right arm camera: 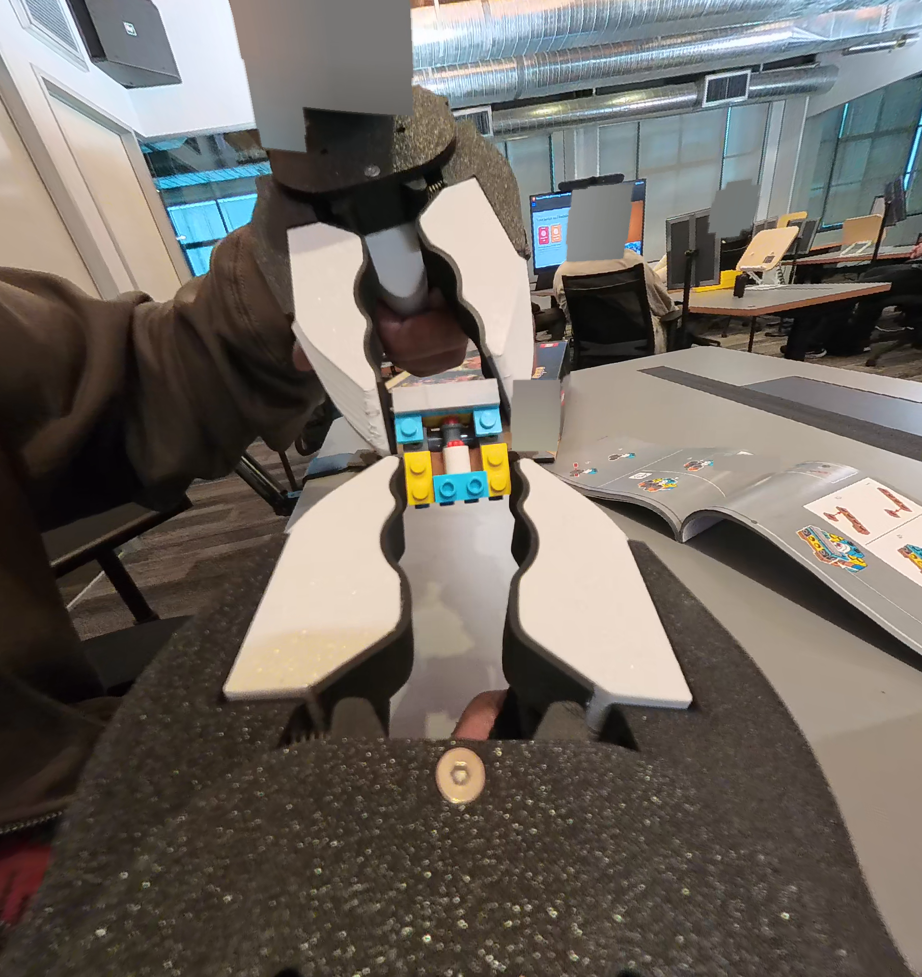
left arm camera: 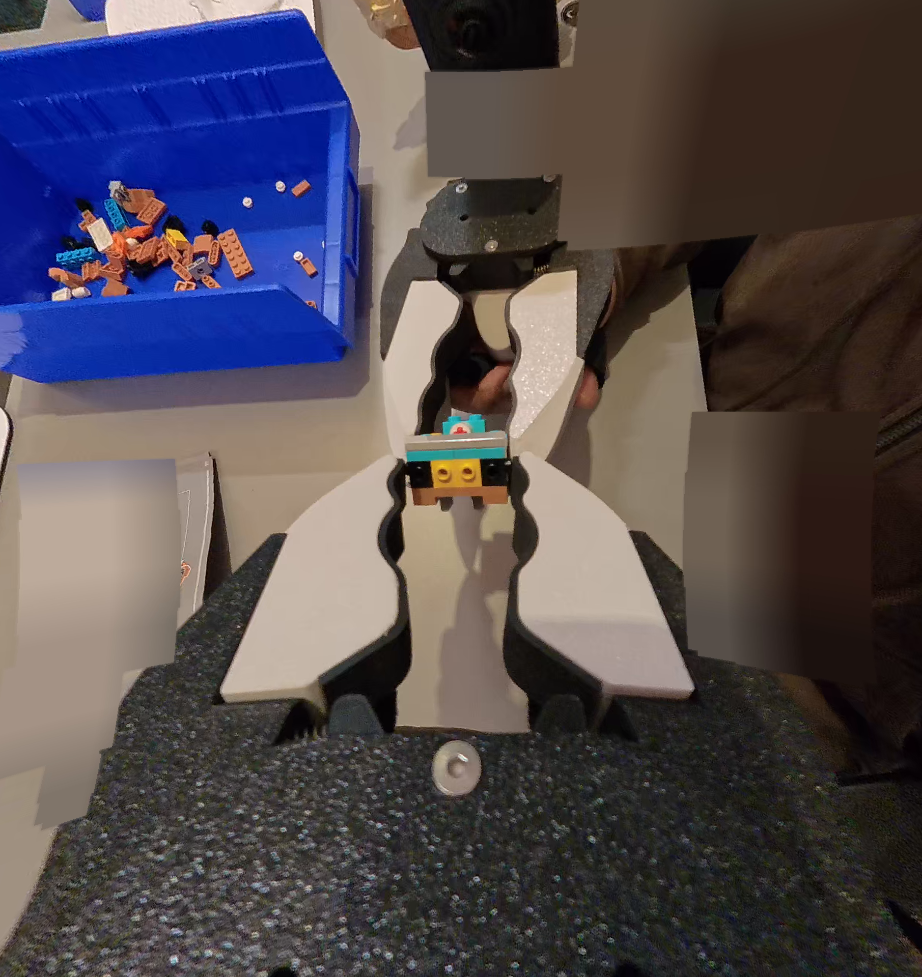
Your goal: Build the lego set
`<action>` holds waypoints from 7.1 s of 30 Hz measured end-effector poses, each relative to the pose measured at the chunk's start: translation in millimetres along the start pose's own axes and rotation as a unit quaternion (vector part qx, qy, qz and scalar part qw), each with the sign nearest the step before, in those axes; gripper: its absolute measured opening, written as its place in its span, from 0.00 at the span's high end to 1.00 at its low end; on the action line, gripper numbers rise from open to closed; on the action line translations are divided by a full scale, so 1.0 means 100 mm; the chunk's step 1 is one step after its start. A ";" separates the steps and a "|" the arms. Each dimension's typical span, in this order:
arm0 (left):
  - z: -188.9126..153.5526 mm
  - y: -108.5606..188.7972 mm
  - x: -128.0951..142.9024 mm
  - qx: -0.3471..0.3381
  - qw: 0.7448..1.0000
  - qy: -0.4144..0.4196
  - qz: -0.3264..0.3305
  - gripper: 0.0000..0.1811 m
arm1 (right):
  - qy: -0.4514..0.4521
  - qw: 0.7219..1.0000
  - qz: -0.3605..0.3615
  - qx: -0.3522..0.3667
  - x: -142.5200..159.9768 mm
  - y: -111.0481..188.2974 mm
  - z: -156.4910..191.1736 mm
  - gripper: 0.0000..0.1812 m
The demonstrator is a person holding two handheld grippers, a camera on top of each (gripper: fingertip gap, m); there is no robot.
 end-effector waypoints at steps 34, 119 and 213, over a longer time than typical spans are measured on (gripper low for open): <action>0.03 0.04 -0.04 -0.006 0.999 0.021 -0.028 0.75 | -0.017 0.999 -0.031 0.005 -0.06 0.04 0.00 0.79; 0.09 0.06 -0.09 0.027 0.999 0.012 -0.024 0.80 | 0.005 0.999 0.000 0.046 -0.05 0.02 0.02 0.79; -0.16 -0.63 1.06 -0.031 0.988 0.030 -0.145 0.78 | 0.094 0.940 0.324 -0.060 0.52 -0.14 -0.16 0.79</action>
Point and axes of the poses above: each gripper's, where its closed fingertips meet, y back along the fingers, x out of its underside, z = x × y across the jaws, the point moved 8 cm from there along y, back along the fingers, and after that the axes turned 1 degree about x, right-handed, at the moved point
